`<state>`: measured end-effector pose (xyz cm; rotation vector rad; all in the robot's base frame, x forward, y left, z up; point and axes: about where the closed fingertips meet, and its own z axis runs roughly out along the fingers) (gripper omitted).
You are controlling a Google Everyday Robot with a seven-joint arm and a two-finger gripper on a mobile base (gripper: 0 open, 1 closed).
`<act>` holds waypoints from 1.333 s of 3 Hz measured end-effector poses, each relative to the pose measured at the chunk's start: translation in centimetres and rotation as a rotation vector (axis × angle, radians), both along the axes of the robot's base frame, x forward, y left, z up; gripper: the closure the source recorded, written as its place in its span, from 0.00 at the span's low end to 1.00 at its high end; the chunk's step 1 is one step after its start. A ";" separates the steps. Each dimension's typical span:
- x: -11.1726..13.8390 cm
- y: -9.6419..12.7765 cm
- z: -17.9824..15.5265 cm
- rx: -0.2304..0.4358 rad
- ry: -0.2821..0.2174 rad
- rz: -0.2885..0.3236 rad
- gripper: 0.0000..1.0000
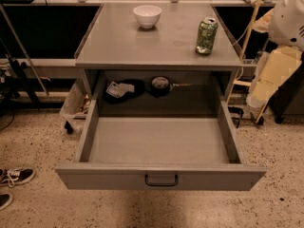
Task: Place green can into top drawer
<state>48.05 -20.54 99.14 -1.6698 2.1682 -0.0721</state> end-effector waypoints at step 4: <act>16.4 3.5 -0.6 0.471 -0.066 0.058 0.00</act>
Offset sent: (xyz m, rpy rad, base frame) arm 0.1390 0.0109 0.0407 0.7268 -0.2401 0.1932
